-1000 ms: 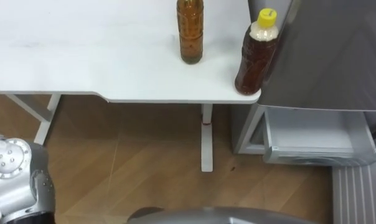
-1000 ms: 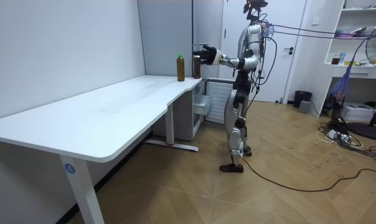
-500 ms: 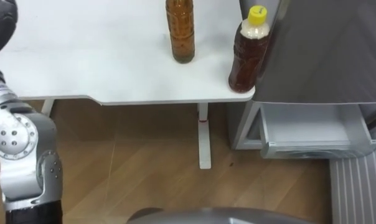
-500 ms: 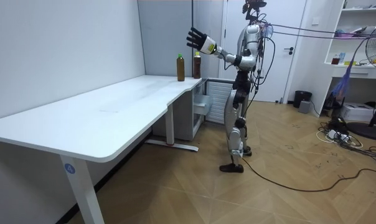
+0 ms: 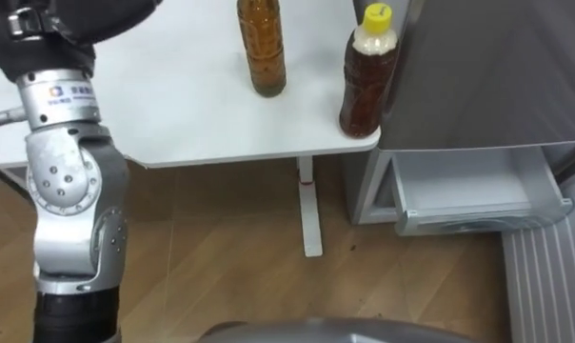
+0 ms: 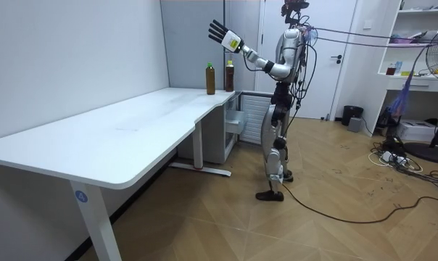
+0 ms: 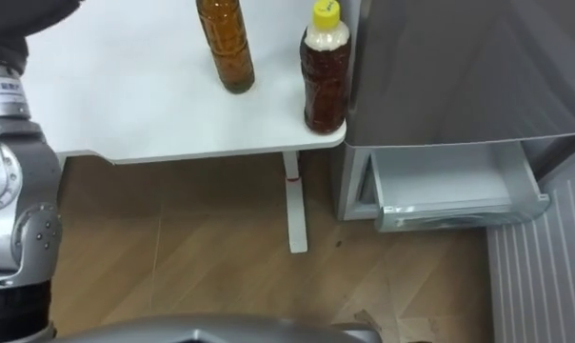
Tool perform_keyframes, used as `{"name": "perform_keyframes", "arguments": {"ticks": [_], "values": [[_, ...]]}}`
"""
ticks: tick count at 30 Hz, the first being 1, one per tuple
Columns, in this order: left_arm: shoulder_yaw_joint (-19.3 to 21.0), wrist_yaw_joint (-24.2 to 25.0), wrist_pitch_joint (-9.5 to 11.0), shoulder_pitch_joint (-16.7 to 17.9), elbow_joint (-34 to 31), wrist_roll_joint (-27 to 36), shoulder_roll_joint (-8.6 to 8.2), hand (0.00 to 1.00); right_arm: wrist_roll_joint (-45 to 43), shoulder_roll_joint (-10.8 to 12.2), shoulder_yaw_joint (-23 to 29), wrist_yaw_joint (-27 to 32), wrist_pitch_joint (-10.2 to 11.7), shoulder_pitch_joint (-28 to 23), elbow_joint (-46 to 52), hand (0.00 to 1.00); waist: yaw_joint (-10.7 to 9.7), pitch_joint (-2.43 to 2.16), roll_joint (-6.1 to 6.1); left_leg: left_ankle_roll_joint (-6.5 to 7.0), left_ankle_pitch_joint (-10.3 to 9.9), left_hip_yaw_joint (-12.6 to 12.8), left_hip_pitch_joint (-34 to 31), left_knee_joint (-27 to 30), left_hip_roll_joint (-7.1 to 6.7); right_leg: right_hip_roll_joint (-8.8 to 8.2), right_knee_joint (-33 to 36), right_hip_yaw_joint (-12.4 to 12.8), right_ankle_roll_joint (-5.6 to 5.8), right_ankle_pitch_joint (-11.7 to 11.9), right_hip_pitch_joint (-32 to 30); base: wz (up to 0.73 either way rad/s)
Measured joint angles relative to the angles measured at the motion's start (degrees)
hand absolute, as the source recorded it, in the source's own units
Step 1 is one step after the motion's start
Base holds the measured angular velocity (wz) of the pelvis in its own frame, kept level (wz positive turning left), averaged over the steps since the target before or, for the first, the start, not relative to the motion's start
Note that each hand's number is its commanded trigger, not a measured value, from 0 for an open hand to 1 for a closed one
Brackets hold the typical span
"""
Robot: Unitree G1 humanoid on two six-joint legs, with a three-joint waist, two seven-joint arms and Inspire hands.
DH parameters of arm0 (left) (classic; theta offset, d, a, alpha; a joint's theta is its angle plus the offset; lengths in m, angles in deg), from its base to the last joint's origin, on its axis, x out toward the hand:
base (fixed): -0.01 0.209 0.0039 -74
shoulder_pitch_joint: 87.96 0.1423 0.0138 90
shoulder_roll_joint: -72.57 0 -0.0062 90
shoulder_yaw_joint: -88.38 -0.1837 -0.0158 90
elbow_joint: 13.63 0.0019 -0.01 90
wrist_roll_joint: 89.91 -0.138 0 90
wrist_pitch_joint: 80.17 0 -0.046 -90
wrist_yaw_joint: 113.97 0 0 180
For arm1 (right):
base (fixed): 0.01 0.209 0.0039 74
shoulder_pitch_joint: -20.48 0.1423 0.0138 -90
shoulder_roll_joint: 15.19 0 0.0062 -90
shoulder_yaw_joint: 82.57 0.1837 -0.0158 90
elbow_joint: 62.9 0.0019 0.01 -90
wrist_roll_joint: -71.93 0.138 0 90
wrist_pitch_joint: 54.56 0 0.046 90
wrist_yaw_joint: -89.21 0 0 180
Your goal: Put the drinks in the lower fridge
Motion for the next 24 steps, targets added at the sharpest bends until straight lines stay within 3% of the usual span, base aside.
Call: {"name": "perform_keyframes", "arguments": {"ticks": [8,16,24], "values": [[-0.06,7.01,-2.97,-0.38,0.0,1.87,-0.03,0.0,-0.32,0.2,0.04,-0.44,-1.09,0.21,0.32,0.0,-0.37,0.07,-0.21,0.0,0.0,0.19,0.01,0.01,-0.01,-0.01,0.0,0.36,-0.01,0.01,-0.11,-0.01],[-2.46,10.44,-5.66,-0.78,0.19,3.42,-0.07,0.0,-0.33,0.21,0.02,0.28,-2.52,1.51,0.15,0.0,-1.56,0.07,-0.11,0.0,0.0,0.19,0.47,0.01,0.02,-0.02,0.97,0.57,-0.03,0.02,0.05,0.0],[-5.41,15.29,-8.54,-0.65,0.71,9.55,-0.08,0.0,-0.36,0.2,0.0,0.96,-2.62,1.68,0.2,0.0,-1.92,0.29,0.2,0.06,-0.03,0.4,-0.24,0.55,0.16,0.05,1.04,1.25,0.05,-0.02,-0.84,-0.01]]}}
